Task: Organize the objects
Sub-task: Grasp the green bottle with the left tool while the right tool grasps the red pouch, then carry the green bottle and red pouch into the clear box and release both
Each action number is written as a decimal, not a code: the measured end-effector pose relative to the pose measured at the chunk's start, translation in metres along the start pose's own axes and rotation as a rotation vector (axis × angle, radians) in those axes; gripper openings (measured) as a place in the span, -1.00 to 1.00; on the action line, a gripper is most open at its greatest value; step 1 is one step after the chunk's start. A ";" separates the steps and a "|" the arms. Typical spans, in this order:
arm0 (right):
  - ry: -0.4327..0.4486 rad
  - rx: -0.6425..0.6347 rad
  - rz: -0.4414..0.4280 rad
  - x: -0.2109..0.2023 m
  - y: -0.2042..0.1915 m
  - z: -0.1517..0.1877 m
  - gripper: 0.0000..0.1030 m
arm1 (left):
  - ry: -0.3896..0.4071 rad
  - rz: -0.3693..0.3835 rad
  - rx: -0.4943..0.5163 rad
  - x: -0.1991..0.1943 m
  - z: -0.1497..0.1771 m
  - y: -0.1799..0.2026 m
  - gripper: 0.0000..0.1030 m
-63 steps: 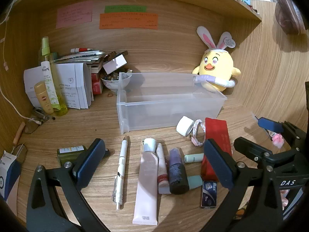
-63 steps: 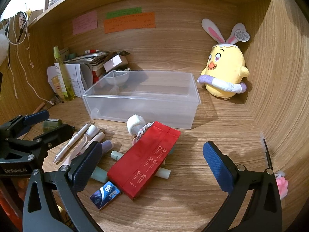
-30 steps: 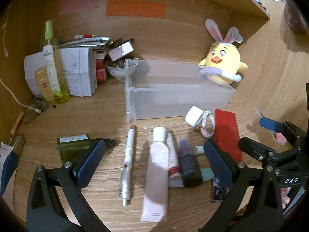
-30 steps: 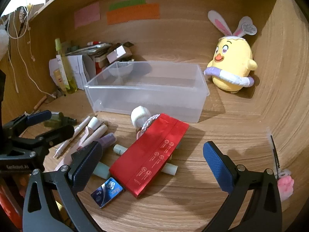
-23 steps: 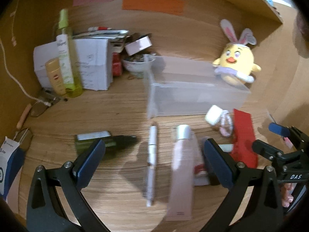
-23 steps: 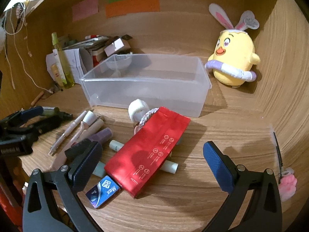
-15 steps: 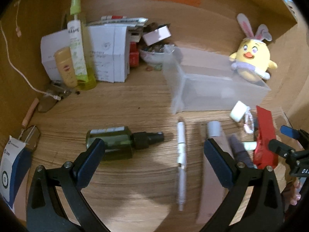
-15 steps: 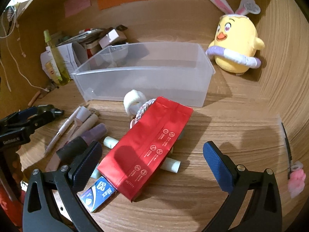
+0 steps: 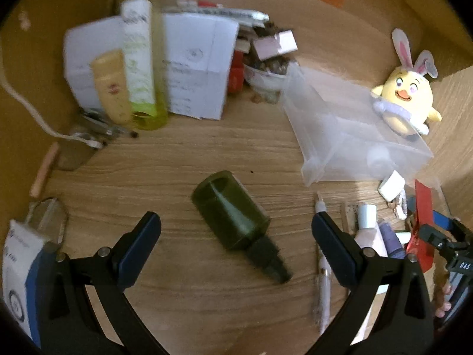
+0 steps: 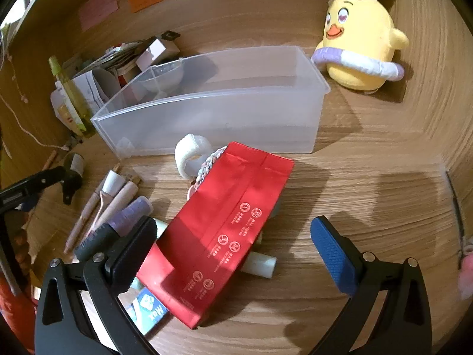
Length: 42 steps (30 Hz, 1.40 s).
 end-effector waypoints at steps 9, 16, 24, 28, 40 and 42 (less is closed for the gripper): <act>-0.021 0.051 -0.067 0.005 0.004 0.000 0.39 | -0.028 -0.006 0.011 0.021 -0.007 0.006 0.75; -0.007 0.051 -0.058 0.001 0.005 0.001 -0.29 | -0.032 0.011 0.000 0.022 -0.005 0.005 0.17; 0.051 0.047 -0.059 -0.012 0.008 0.003 -0.66 | -0.014 0.026 -0.009 0.019 -0.003 0.006 -0.21; 0.087 0.036 -0.065 -0.023 0.007 0.003 -0.80 | 0.016 0.032 -0.013 0.009 0.001 0.010 -0.21; 0.185 -0.004 -0.062 -0.055 0.003 -0.003 -0.84 | 0.138 0.076 0.019 -0.032 -0.005 0.038 -0.21; 0.206 -0.009 -0.060 -0.061 0.003 -0.006 -0.84 | 0.160 0.093 0.021 -0.040 -0.008 0.042 -0.21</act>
Point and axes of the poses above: each gripper's, at about its wrist camera, not at the fingertips, and x roughly the way its jaws point, y to its right, z to its underside, the point moved 1 cm from there along x, roughly the way its jaws point, and after that the axes turned 8 degrees about -y, right-handed, at the moved point
